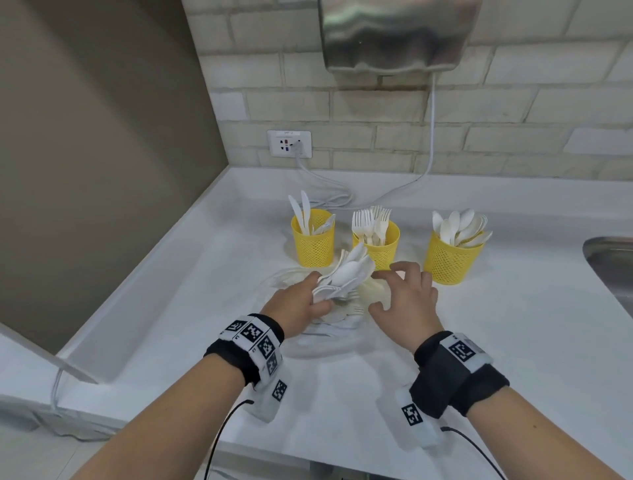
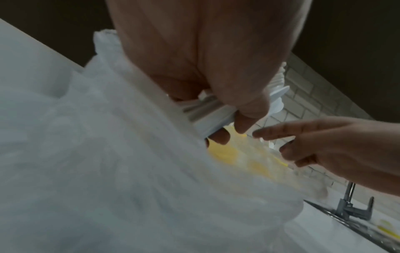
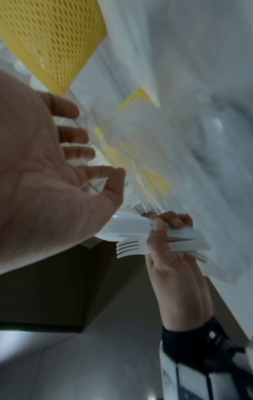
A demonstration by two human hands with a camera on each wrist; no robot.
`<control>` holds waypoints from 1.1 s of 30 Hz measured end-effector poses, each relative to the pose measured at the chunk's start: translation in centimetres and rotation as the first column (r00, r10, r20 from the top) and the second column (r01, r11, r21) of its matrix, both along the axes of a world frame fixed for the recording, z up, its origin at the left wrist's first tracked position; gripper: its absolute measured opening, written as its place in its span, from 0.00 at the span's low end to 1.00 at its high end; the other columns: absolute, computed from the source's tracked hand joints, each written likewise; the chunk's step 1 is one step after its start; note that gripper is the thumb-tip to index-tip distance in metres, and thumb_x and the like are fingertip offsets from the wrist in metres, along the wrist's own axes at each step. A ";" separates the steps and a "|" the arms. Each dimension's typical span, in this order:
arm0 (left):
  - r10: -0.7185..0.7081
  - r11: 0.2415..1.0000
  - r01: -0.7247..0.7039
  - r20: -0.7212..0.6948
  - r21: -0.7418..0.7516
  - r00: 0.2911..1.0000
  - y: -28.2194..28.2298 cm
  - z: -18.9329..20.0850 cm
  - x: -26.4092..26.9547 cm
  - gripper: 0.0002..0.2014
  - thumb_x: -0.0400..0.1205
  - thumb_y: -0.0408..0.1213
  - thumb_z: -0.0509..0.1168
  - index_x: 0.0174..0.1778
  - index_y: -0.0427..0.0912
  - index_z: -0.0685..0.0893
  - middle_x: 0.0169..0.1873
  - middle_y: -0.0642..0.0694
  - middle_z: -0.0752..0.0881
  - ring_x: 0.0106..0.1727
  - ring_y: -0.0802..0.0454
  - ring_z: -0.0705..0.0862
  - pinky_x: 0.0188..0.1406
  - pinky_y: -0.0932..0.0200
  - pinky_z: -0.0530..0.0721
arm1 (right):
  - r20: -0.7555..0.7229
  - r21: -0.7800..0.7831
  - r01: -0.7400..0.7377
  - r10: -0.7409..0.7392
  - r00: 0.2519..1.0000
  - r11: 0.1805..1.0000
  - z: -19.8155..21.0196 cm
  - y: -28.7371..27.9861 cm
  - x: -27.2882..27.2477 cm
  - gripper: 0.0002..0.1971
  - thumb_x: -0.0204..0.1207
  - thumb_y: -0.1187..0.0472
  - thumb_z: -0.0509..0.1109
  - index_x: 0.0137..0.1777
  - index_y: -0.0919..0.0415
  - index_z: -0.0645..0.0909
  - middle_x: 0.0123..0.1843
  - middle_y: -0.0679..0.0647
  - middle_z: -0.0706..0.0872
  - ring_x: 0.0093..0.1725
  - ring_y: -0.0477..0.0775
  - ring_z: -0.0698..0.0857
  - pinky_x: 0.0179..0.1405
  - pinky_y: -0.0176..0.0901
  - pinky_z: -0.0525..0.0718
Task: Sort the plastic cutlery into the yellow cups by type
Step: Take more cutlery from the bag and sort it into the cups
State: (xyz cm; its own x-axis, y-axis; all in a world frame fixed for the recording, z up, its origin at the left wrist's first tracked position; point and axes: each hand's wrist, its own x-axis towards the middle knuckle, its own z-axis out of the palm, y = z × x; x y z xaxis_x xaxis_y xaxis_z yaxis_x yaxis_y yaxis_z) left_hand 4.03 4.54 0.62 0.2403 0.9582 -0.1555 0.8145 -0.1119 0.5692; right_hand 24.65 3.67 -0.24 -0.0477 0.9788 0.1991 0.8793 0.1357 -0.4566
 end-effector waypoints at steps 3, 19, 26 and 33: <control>-0.003 1.000 0.004 0.091 -0.009 0.996 0.2 -0.3 -0.3 0.11 0.76 0.56 0.63 0.50 0.65 0.69 0.42 0.53 0.84 0.47 0.44 0.83 0.47 0.50 0.78 | -0.520 0.053 -0.218 0.213 0.827 0.975 1.8 0.0 -1.0 0.35 0.69 0.55 0.73 0.77 0.46 0.65 0.70 0.46 0.70 0.69 0.52 0.71 0.67 0.44 0.75; 0.189 0.981 -0.106 0.664 -0.164 0.723 -0.4 5.4 1.1 0.08 0.87 0.37 0.59 0.45 0.40 0.79 0.31 0.45 0.81 0.34 0.44 0.89 0.33 0.62 0.85 | -0.769 -0.112 -0.249 0.074 0.635 0.962 6.7 2.7 -4.5 0.27 0.71 0.50 0.78 0.65 0.53 0.70 0.56 0.51 0.79 0.51 0.48 0.82 0.56 0.47 0.81; 0.289 0.954 -0.105 0.770 -0.281 0.569 -1.2 4.8 1.2 0.11 0.85 0.34 0.63 0.60 0.34 0.83 0.31 0.43 0.83 0.37 0.43 0.87 0.48 0.44 0.89 | -0.733 -0.152 -0.264 0.071 0.676 0.952 6.4 2.9 -5.5 0.17 0.66 0.50 0.82 0.44 0.64 0.87 0.32 0.48 0.85 0.30 0.43 0.81 0.35 0.36 0.80; 0.312 0.948 -0.105 0.815 -0.301 0.488 -1.7 4.7 0.3 0.20 0.79 0.45 0.68 0.58 0.33 0.83 0.39 0.40 0.86 0.40 0.44 0.88 0.50 0.36 0.88 | -0.744 -0.118 -0.282 0.104 0.660 0.952 6.7 3.2 -6.2 0.13 0.74 0.54 0.76 0.39 0.64 0.83 0.34 0.59 0.88 0.32 0.54 0.84 0.38 0.50 0.86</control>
